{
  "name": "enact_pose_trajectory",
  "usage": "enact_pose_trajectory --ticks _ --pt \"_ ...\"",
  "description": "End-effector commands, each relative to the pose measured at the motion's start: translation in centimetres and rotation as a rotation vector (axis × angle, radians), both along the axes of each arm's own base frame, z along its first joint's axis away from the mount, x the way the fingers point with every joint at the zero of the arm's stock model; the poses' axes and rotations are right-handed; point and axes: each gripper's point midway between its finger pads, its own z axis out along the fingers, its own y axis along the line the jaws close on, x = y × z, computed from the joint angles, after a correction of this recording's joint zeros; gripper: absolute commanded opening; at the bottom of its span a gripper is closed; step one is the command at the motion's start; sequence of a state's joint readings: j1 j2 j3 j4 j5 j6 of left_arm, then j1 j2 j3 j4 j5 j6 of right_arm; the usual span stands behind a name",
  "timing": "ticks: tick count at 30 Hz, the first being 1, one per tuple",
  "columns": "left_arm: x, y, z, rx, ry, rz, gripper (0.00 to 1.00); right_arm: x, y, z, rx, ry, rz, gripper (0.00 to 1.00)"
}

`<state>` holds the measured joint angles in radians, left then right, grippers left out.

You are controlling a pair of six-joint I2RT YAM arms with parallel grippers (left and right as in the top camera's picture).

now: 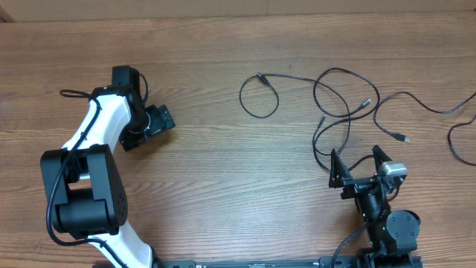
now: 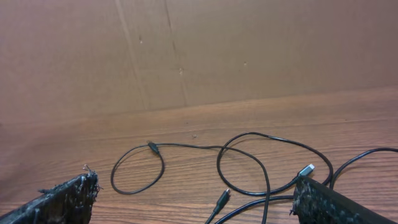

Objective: Untangle cables

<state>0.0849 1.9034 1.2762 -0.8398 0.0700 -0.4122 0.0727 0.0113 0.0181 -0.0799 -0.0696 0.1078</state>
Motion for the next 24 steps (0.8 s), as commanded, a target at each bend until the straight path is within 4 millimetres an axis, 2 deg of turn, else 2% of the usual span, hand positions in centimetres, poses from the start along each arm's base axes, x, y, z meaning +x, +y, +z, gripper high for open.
enact_pose_trajectory --ticks 1,3,5,10,12,13,15,17,19,21,24 --pt "0.2 -0.3 0.2 0.009 -0.010 -0.019 0.99 0.0 -0.1 -0.3 -0.005 0.000 -0.010 1.00" --pt "0.5 -0.7 1.6 0.012 -0.049 -0.030 1.00 0.0 -0.1 -0.3 -0.005 0.000 -0.010 1.00" --pt "0.9 -1.3 4.1 0.016 -0.119 -0.047 1.00 0.0 -0.1 -0.3 -0.005 -0.001 -0.010 1.00" --pt "1.2 -2.5 12.0 0.026 -0.340 -0.077 1.00 0.0 -0.1 -0.3 -0.005 -0.001 -0.010 1.00" --pt "0.7 -2.7 15.3 0.029 -0.434 -0.081 1.00 0.0 -0.1 -0.3 -0.005 -0.001 -0.010 1.00" --pt "0.2 -2.7 17.9 0.033 -0.507 -0.082 0.99 0.0 -0.1 -0.3 -0.005 -0.001 -0.010 1.00" --pt "-0.7 -2.5 20.0 0.057 -0.566 -0.091 0.99 0.0 -0.1 -0.3 -0.005 -0.001 -0.010 1.00" --pt "-1.6 -2.2 21.4 0.079 -0.595 -0.092 1.00 0.0 -0.1 -0.3 -0.005 -0.001 -0.010 1.00" --pt "-2.5 -2.2 21.9 0.078 -0.597 -0.092 1.00 0.0 -0.1 -0.3 -0.005 -0.001 -0.010 1.00" --pt "-3.8 -3.0 21.3 0.029 -0.550 -0.108 0.99 0.0 -0.1 -0.3 -0.005 -0.001 -0.010 1.00" --pt "-5.8 -3.1 19.2 0.021 -0.437 -0.110 0.99 0.0 -0.1 -0.3 -0.005 -0.001 -0.010 1.00"
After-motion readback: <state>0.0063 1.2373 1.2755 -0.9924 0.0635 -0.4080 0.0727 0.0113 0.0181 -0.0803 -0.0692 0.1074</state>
